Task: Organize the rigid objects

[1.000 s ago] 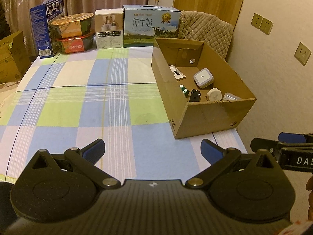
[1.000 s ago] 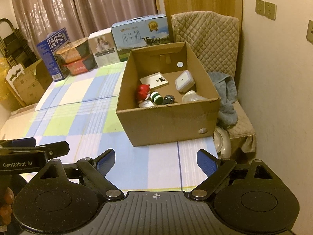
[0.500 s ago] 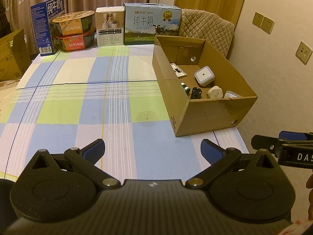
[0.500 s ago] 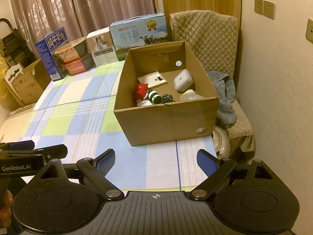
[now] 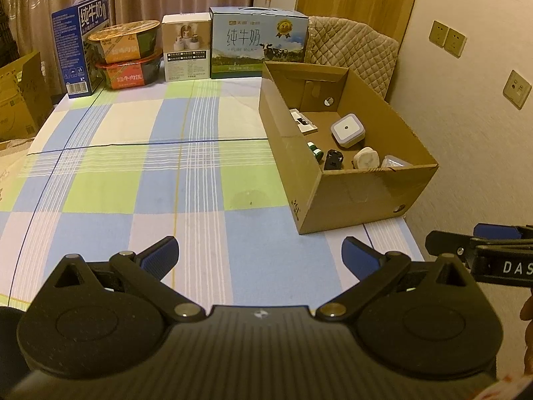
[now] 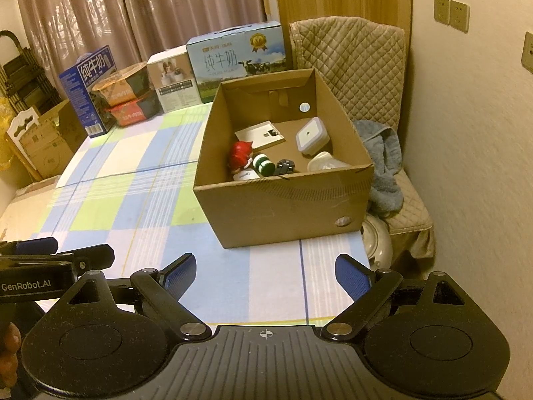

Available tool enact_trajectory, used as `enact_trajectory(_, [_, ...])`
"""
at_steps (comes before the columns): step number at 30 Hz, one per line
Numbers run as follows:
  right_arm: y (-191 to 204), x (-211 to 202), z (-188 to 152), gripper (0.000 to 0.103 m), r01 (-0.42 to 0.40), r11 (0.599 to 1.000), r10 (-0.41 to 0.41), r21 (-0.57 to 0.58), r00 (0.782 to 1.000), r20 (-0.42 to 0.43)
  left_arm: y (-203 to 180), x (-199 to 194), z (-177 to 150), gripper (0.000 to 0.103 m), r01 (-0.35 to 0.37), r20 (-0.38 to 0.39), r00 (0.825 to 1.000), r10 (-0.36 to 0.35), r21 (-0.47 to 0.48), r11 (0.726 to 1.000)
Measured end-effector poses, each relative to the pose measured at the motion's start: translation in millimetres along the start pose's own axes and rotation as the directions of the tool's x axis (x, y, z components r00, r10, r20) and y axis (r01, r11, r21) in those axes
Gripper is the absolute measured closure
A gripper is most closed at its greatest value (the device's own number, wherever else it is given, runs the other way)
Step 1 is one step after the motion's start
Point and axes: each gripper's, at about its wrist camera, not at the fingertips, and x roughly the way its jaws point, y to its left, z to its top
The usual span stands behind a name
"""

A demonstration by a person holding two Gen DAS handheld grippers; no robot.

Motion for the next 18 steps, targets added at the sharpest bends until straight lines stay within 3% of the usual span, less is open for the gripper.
enact_trajectory(18, [-0.3, 3.3, -2.4, 0.015, 0.001, 1.0, -0.001, 0.002, 1.0, -0.001, 1.9, 0.4, -2.6, 0.001, 0.024, 0.018, 1.0, -0.024, -0.003, 1.0])
